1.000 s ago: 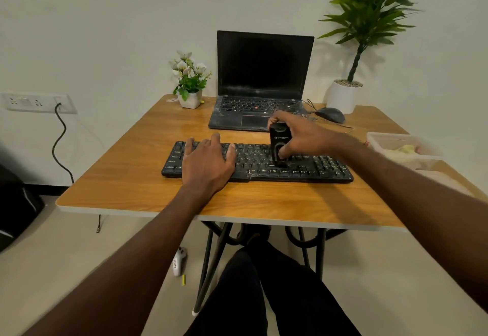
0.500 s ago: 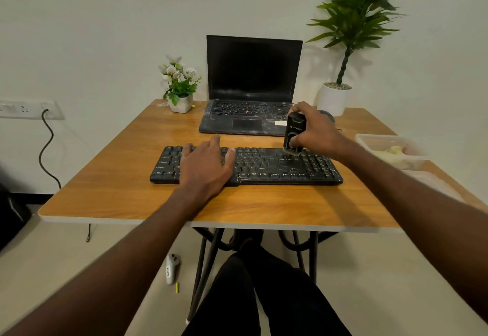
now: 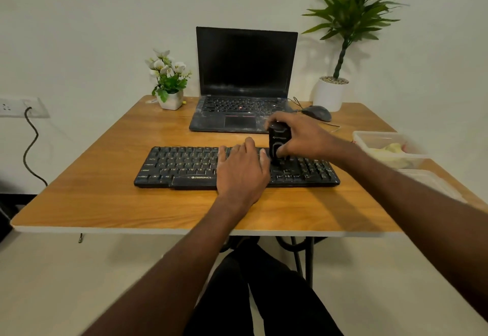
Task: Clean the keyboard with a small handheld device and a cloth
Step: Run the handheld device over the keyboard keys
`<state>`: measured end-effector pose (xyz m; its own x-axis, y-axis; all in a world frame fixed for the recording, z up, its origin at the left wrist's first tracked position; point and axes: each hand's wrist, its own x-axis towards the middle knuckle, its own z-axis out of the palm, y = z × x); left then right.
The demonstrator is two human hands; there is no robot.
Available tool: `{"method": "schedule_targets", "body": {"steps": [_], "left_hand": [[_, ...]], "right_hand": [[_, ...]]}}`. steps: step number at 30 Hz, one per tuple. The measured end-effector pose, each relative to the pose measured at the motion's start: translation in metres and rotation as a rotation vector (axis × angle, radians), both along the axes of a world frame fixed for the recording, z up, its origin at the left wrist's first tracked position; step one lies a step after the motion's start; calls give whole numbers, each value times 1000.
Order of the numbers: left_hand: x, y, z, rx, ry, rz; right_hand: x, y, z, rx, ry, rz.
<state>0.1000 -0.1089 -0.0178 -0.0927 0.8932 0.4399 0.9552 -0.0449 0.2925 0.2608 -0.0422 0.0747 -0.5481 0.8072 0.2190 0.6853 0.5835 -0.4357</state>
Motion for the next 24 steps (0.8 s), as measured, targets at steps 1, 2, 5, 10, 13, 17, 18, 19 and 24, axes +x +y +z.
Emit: {"method": "schedule_targets", "body": {"steps": [1,2,5,10,13,17,18,19,24], "left_hand": [[0,0,0,0,-2,0],[0,-1,0,2,-1,0],[0,-2,0,16,1,-3],[0,-2,0,17,16,-5],[0,-2,0,32,17,-2],[0,-3,0,40,28,0],[0,-3,0,41,29,1],[0,-2,0,45,28,1],[0,-1,0,55,20,1]], "right_hand": [[0,1,2,45,-16,-25],[-1,1,1,94,-14,-49],[-3,1,-6,67,76,-44],[2,4,-6,50,138,-84],[4,4,-7,37,125,-48],[6,14,15,-16,-74,-5],[4,15,17,-18,-57,-1],[1,15,16,-31,-26,8],[13,16,11,-18,-94,-2]]}}
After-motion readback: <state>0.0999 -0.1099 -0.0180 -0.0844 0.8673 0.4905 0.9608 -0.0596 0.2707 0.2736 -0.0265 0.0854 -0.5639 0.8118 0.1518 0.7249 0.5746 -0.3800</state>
